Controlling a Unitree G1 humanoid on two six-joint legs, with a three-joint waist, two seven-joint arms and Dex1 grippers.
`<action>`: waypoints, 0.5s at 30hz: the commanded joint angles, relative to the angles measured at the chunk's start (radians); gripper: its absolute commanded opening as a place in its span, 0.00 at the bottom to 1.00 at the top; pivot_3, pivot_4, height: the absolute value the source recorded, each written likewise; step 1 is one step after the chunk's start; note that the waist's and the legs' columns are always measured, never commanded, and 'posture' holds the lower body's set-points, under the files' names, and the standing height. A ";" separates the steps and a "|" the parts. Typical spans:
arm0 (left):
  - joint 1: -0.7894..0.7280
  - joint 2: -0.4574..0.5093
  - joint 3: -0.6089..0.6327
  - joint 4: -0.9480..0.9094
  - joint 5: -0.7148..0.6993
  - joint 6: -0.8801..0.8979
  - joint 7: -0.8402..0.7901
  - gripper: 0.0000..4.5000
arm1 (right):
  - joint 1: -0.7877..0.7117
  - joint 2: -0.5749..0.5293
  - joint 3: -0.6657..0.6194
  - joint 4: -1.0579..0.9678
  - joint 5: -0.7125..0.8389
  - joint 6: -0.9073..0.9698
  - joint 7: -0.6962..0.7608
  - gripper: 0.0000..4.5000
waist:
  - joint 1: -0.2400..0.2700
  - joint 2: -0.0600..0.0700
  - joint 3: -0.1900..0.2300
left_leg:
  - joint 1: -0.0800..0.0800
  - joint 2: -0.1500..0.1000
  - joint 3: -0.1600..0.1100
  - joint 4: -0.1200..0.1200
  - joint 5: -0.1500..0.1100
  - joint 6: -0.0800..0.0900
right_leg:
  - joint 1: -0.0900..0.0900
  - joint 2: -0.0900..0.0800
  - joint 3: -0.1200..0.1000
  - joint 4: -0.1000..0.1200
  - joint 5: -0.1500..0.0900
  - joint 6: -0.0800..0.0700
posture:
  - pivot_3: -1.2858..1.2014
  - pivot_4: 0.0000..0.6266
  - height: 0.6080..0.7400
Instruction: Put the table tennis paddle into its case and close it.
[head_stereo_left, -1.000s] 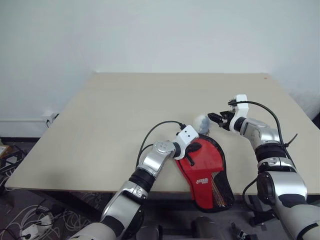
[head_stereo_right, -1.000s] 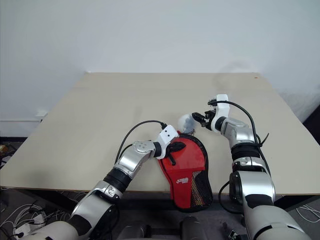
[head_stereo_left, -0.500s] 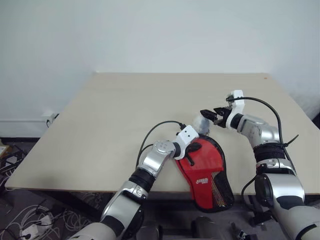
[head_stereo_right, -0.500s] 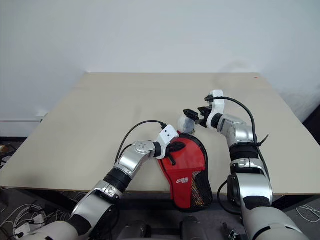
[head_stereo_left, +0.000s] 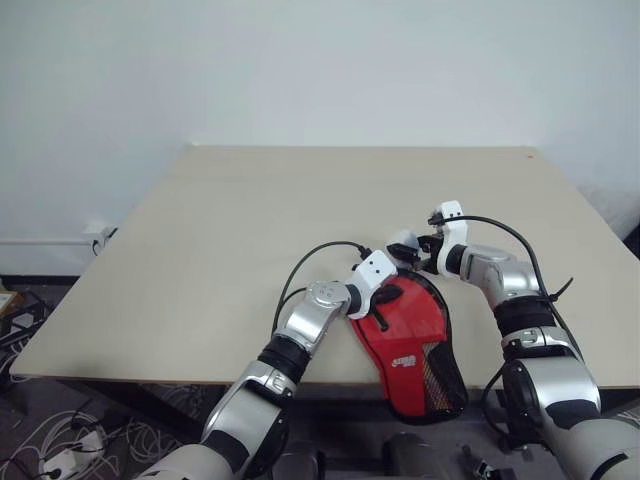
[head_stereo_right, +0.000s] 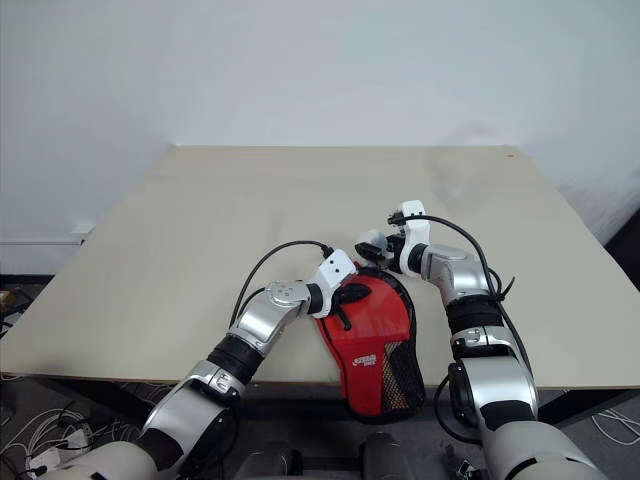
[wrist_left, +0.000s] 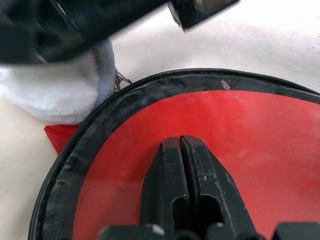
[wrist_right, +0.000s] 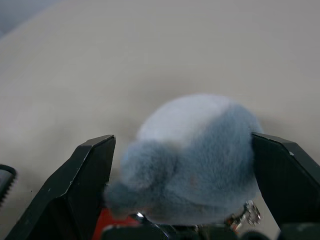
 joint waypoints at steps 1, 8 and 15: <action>0.031 0.011 -0.019 0.069 0.030 0.029 0.006 0.00 | -0.008 0.000 0.007 -0.005 -0.012 -0.013 -0.009 1.00 | 0.000 0.000 0.000 | 0.000 0.000 0.000 0.000 0.000 0.000 | 0.000 0.000 0.000 0.000 0.000 0.000 | 0.52 0.00 1.00; 0.033 0.010 -0.021 0.071 0.030 0.028 0.004 0.00 | -0.008 0.002 0.005 0.001 -0.019 -0.020 -0.029 1.00 | 0.000 0.000 0.000 | 0.000 0.000 0.000 0.002 0.000 0.000 | 0.000 0.000 0.000 0.001 0.000 0.000 | 0.52 0.00 1.00; 0.033 0.007 -0.021 0.078 0.030 0.024 0.005 0.00 | -0.005 -0.001 0.001 -0.008 -0.019 -0.025 -0.039 0.64 | 0.000 0.000 0.000 | 0.000 0.000 0.000 0.002 0.000 0.000 | 0.000 0.000 0.000 0.001 0.000 0.000 | 0.52 0.00 1.00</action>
